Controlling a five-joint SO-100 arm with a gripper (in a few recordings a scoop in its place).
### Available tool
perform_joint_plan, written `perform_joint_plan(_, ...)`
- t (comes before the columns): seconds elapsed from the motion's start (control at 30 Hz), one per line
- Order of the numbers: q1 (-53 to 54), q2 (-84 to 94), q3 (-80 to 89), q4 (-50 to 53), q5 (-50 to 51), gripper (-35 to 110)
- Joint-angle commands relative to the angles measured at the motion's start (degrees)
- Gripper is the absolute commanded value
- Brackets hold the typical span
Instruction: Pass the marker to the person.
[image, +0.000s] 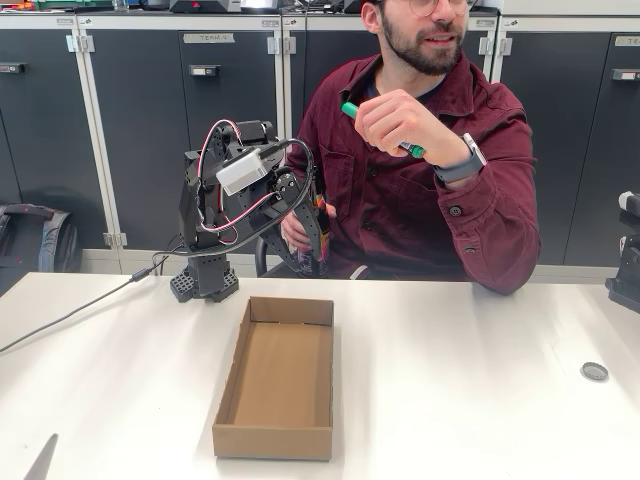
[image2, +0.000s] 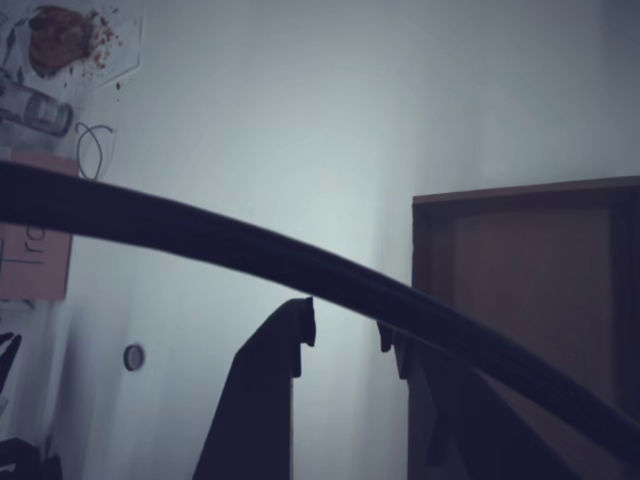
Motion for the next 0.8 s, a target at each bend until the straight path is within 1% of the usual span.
perform_joint_plan(0.0,0.4,2.8,-0.5,-1.5,-0.3,13)
perform_joint_plan(0.77,-0.3,2.1,0.3,-1.1,0.6,13)
